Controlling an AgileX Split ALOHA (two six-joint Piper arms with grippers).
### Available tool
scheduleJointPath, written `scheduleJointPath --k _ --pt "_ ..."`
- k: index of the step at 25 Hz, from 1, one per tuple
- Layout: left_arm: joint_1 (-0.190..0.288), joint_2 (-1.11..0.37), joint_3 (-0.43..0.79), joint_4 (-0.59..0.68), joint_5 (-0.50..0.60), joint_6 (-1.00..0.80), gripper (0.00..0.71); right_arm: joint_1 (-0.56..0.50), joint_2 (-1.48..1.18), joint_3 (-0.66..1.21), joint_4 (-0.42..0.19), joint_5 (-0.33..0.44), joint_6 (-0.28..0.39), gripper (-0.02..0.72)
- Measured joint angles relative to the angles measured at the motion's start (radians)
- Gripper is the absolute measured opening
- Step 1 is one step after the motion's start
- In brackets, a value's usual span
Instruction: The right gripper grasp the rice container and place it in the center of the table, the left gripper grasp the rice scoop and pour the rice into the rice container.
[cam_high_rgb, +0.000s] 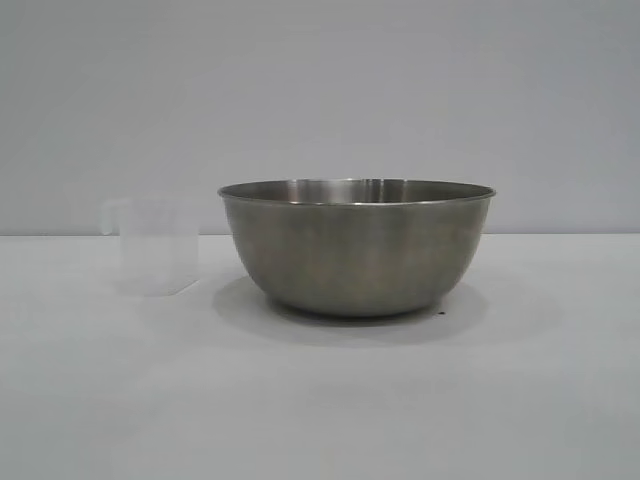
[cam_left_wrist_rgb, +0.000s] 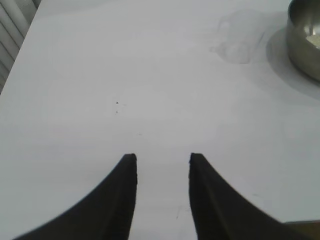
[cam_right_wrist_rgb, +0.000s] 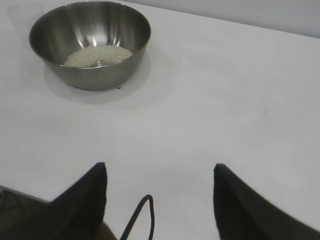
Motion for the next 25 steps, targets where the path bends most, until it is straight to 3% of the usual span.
scheduleJointPath --k 10,15,25 --pt "0.0 0.0 0.0 0.0 0.0 0.0 0.221 -0.004 0.0 0.0 0.0 0.0 0.0 0.442" --pt "0.0 0.0 0.0 0.0 0.0 0.0 0.221 -0.103 0.0 0.0 0.0 0.0 0.0 0.442" --pt "0.0 0.0 0.0 0.0 0.0 0.0 0.221 -0.112 0.0 0.0 0.0 0.0 0.0 0.442"
